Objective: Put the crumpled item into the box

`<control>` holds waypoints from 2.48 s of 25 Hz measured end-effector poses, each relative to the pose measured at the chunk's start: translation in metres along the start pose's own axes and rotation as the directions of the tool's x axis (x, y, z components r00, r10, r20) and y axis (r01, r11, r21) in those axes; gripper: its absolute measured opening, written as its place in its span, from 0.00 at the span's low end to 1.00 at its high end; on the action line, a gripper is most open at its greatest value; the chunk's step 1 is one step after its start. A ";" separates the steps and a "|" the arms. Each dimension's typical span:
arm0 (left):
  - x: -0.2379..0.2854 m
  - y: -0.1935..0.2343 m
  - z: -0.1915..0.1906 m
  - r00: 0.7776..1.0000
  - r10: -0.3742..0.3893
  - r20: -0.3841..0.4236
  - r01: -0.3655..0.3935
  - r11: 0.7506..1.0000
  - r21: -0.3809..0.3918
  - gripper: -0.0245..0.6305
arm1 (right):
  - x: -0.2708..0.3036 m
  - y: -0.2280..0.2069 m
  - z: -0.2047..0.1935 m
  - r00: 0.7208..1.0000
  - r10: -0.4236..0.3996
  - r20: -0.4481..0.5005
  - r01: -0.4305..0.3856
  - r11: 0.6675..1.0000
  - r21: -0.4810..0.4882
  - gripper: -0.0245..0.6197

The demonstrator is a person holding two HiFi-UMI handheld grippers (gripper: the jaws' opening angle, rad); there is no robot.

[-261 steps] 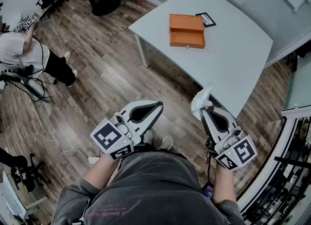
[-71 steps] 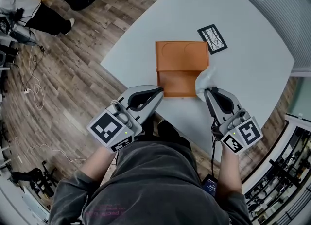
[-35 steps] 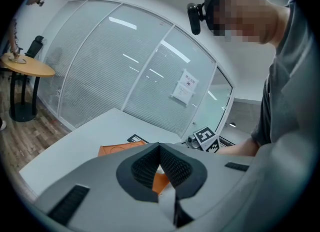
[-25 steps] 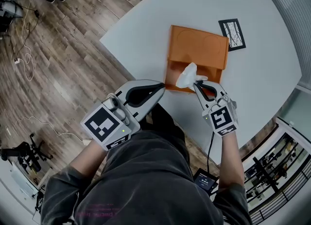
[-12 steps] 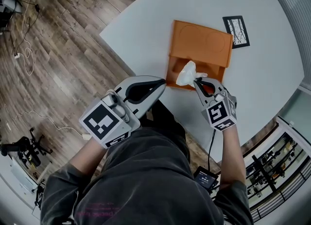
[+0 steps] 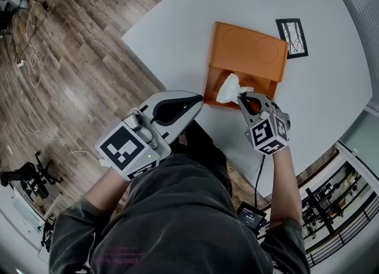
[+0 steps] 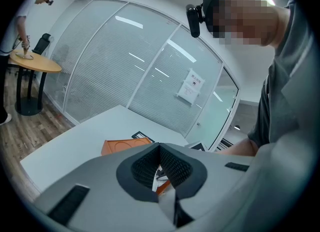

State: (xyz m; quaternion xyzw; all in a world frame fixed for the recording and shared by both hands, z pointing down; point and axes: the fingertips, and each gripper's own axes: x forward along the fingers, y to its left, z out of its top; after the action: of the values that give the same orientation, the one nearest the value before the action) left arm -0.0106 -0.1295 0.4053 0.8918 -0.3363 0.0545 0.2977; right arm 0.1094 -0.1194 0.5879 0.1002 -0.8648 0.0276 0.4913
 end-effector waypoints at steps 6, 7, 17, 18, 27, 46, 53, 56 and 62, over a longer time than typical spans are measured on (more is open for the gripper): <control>-0.002 0.009 -0.004 1.000 0.002 -0.004 -0.002 1.000 -0.012 0.06 | 0.012 0.000 -0.004 0.999 0.008 -0.042 -0.009 1.000 -0.027 0.05; -0.002 0.011 -0.004 1.000 0.002 -0.003 -0.002 1.000 -0.015 0.06 | 0.014 -0.001 -0.004 0.999 0.010 -0.047 -0.012 1.000 -0.028 0.05; -0.004 0.014 -0.010 1.000 0.007 -0.005 -0.007 1.000 -0.025 0.06 | 0.024 0.000 -0.019 0.994 0.019 -0.110 -0.022 0.999 -0.030 0.05; -0.004 0.015 -0.011 1.000 0.007 -0.005 -0.007 1.000 -0.026 0.06 | 0.026 0.001 -0.019 0.993 0.020 -0.115 -0.023 0.999 -0.031 0.05; -0.005 0.016 -0.012 1.000 0.008 -0.003 -0.008 1.000 -0.029 0.06 | 0.031 0.001 -0.023 0.989 0.023 -0.144 -0.031 0.998 -0.051 0.05; -0.003 0.019 -0.011 1.000 0.001 -0.003 -0.001 0.999 -0.033 0.06 | 0.036 0.001 -0.027 0.986 0.031 -0.161 -0.037 0.999 -0.033 0.08; -0.002 0.016 -0.010 1.000 -0.010 -0.006 0.010 1.000 -0.027 0.06 | 0.033 0.000 -0.026 0.988 0.011 -0.151 -0.015 1.000 -0.020 0.09; -0.002 0.015 -0.009 1.000 -0.016 -0.008 0.016 1.000 -0.025 0.06 | 0.032 0.001 -0.026 0.989 0.009 -0.146 -0.009 1.000 -0.004 0.10; -0.004 0.014 -0.007 1.000 -0.025 -0.007 0.025 1.000 -0.020 0.06 | 0.029 0.000 -0.024 0.989 0.003 -0.145 -0.003 1.000 0.003 0.10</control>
State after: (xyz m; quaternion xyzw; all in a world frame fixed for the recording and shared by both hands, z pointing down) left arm -0.0218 -0.1318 0.4167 0.8927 -0.3247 0.0508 0.3083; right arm 0.1152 -0.1200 0.6248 0.0974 -0.8268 0.0370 0.5528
